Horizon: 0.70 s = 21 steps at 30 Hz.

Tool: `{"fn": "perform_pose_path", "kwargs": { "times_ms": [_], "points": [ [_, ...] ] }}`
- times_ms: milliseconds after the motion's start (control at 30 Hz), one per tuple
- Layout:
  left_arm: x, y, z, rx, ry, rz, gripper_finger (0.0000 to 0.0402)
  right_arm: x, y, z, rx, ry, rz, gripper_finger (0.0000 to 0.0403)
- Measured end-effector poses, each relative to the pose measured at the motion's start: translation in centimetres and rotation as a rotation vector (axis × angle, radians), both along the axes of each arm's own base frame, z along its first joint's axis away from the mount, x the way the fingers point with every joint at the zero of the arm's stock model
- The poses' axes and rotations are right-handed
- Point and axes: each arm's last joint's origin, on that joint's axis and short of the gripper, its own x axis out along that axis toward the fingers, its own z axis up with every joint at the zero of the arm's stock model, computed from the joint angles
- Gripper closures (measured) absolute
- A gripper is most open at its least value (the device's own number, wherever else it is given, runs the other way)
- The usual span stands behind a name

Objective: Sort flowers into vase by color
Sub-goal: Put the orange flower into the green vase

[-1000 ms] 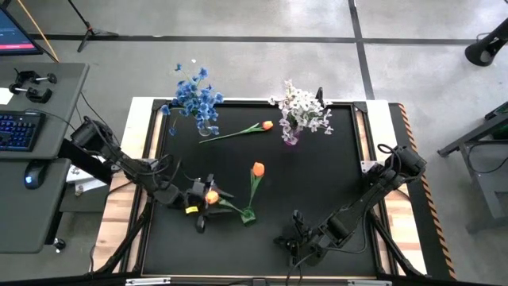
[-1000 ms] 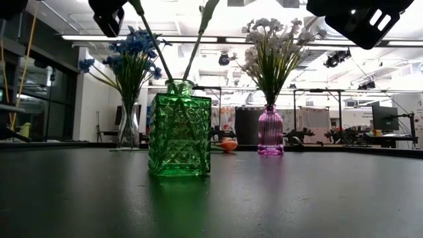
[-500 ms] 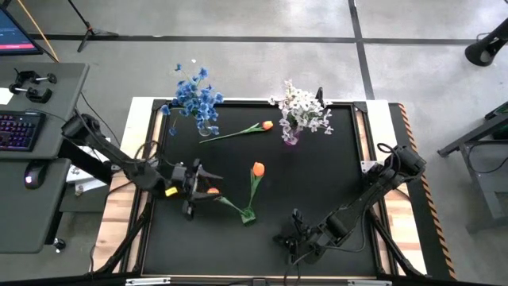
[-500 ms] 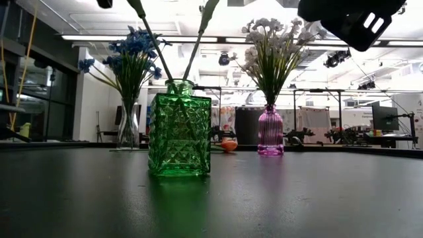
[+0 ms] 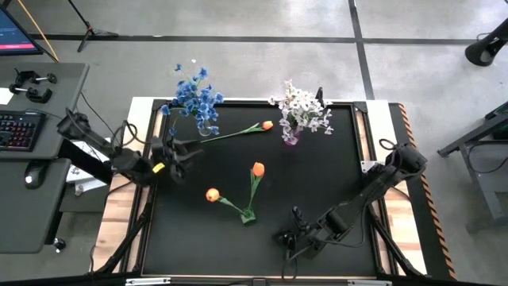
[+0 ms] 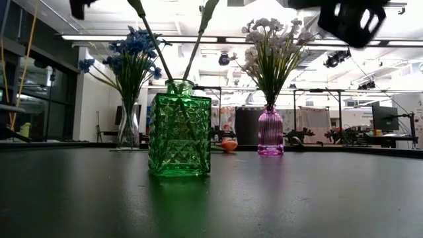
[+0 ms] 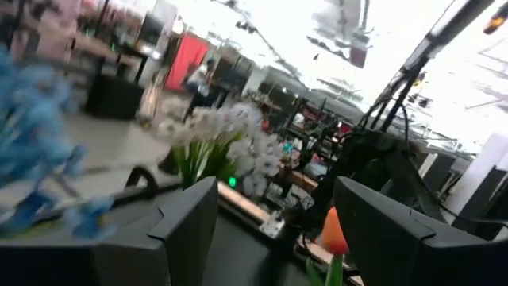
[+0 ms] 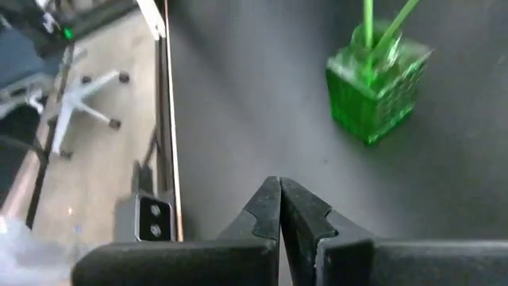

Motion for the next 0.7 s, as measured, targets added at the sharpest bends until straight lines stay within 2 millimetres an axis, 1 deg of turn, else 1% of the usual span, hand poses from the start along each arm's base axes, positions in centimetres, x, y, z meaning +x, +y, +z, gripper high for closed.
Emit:
{"fn": "perform_pose_path", "kwargs": {
  "times_ms": [133, 233, 367, 500, 600, 700],
  "points": [
    [-0.5, 1.1, -1.3, -0.096, 0.069, -0.054, 0.0162, -0.8, -0.9, 2.6, -0.026, -0.077, -0.063, 0.0403],
    [-0.2, 1.4, -2.8, -0.178, 0.171, -0.145, 0.0162, -1.9, -2.1, 4.8, -0.090, -0.130, -0.126, 0.0403],
    [0.9, 1.9, -5.2, -0.264, 0.372, -0.254, 0.0163, -3.8, -4.6, 8.0, -0.179, -0.192, -0.241, 0.0403],
    [2.2, 3.0, -7.8, -0.338, 0.594, -0.276, 0.0163, -6.0, -7.4, 10.6, -0.247, -0.217, -0.339, 0.0403],
    [3.0, 4.2, -9.5, -0.388, 0.739, -0.263, 0.0163, -7.3, -9.9, 11.7, -0.296, -0.181, -0.385, 0.0403],
    [3.8, 5.5, -11.0, -0.371, 0.846, -0.238, 0.0163, -8.4, -12.3, 11.6, -0.327, -0.122, -0.415, 0.0403]
  ]
}}
